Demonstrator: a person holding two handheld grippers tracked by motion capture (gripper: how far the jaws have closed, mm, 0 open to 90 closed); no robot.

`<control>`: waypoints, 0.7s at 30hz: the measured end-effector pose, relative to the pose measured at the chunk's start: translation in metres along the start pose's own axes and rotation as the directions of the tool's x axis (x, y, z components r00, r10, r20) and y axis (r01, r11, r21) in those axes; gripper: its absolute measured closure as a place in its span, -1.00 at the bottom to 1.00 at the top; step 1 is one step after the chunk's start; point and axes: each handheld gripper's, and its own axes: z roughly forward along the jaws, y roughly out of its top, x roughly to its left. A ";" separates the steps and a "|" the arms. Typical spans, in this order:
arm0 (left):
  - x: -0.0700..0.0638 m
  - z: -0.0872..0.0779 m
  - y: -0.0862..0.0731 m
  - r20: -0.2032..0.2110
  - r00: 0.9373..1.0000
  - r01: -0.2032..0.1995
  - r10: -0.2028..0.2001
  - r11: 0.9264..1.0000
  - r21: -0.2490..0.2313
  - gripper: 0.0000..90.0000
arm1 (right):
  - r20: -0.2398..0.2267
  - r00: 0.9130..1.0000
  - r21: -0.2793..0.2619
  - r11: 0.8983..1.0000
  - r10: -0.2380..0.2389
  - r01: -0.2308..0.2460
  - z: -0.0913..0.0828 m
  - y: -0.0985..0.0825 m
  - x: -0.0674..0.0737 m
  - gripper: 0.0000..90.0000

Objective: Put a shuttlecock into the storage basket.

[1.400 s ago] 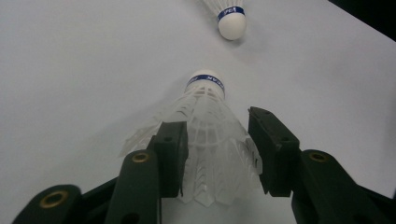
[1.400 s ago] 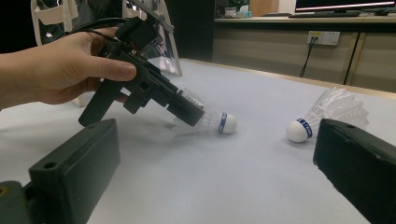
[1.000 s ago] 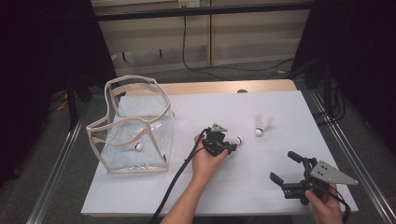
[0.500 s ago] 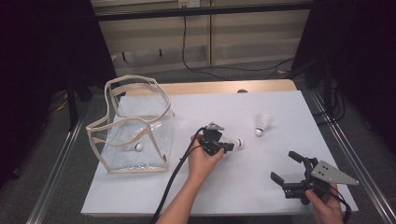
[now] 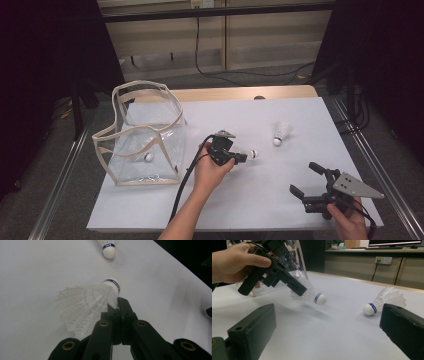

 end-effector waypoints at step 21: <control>-0.010 -0.027 0.011 0.029 1.000 -0.015 0.013 0.997 0.077 0.99 | 0.001 1.000 0.002 1.000 -0.002 0.002 0.001 0.000 0.000 -0.99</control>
